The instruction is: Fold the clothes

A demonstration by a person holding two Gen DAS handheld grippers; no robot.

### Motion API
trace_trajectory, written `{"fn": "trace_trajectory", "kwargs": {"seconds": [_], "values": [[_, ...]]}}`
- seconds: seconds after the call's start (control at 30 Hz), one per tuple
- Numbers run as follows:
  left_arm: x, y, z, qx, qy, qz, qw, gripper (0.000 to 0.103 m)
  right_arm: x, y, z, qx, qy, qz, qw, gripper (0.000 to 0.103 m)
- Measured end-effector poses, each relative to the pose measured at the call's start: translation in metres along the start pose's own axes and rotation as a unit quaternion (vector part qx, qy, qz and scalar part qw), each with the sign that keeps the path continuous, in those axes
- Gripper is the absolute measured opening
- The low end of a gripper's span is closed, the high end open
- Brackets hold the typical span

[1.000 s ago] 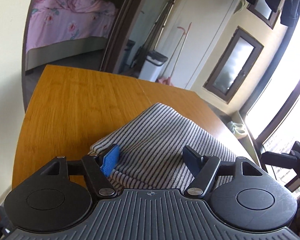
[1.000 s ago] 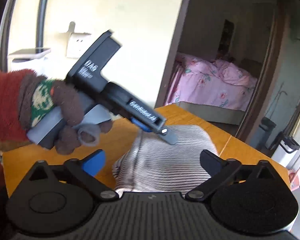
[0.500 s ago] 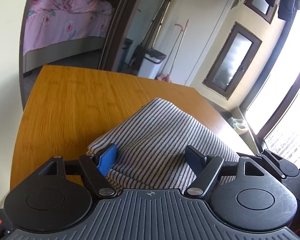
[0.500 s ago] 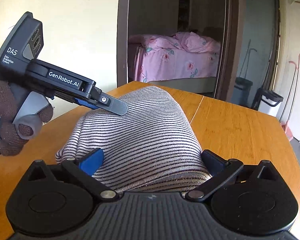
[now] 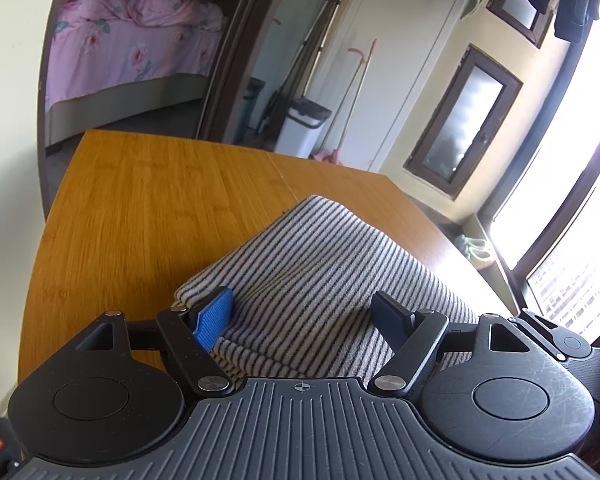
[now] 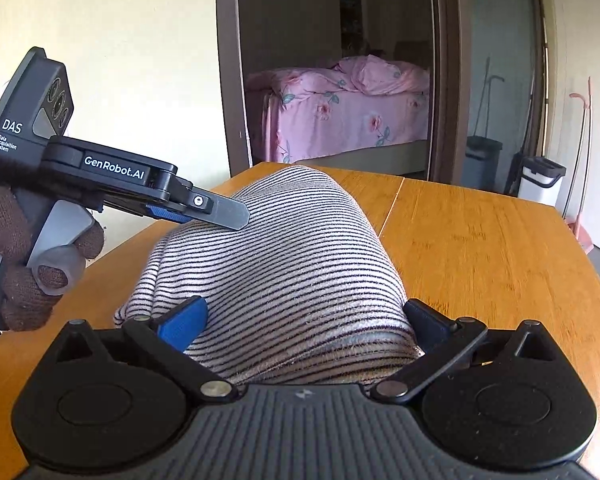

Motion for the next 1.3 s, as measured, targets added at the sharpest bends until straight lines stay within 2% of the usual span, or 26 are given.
{"fn": "trace_trajectory", "kwargs": {"seconds": [1.3], "values": [[-0.0001, -0.0004, -0.0026, 0.002, -0.002, 0.002, 1.0000, 0.081, -0.0035, 0.0004, -0.0005, 0.000, -0.001, -0.003, 1.000, 0.103]]}}
Point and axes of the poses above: each gripper's, at about its wrist camera, not at the fingertips, and x roughly against the way its jaws point, z to its left, y to its top, the point moved 5 cm from there along -x, roughly the way its jaws point, and after that the axes turned 6 degrees about x, right-handed, at the moved point
